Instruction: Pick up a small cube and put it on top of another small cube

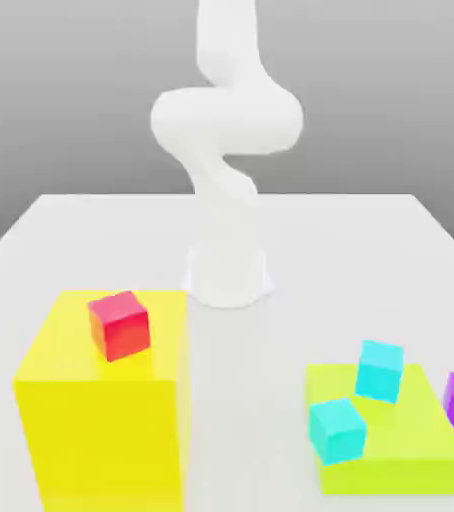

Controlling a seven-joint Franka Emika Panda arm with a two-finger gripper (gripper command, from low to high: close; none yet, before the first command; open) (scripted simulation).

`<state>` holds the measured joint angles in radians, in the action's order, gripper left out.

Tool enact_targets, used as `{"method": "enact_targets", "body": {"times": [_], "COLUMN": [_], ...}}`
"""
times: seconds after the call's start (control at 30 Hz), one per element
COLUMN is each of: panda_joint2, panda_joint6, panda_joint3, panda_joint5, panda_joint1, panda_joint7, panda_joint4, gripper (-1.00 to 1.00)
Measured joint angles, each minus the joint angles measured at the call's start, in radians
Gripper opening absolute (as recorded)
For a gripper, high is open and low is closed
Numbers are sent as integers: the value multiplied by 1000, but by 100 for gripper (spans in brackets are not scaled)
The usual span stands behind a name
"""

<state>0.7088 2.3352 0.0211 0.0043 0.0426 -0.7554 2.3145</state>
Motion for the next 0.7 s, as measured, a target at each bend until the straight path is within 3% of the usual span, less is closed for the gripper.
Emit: {"method": "enact_targets", "body": {"times": [0.43, 0.7], "panda_joint2": [-475, -769], "panda_joint6": [188, 300], "panda_joint3": [145, 231], "panda_joint5": [-10, -86], "panda_joint1": [206, 353], "panda_joint7": [209, 287], "panda_joint4": [77, 123], "gripper": [0, 0]}}
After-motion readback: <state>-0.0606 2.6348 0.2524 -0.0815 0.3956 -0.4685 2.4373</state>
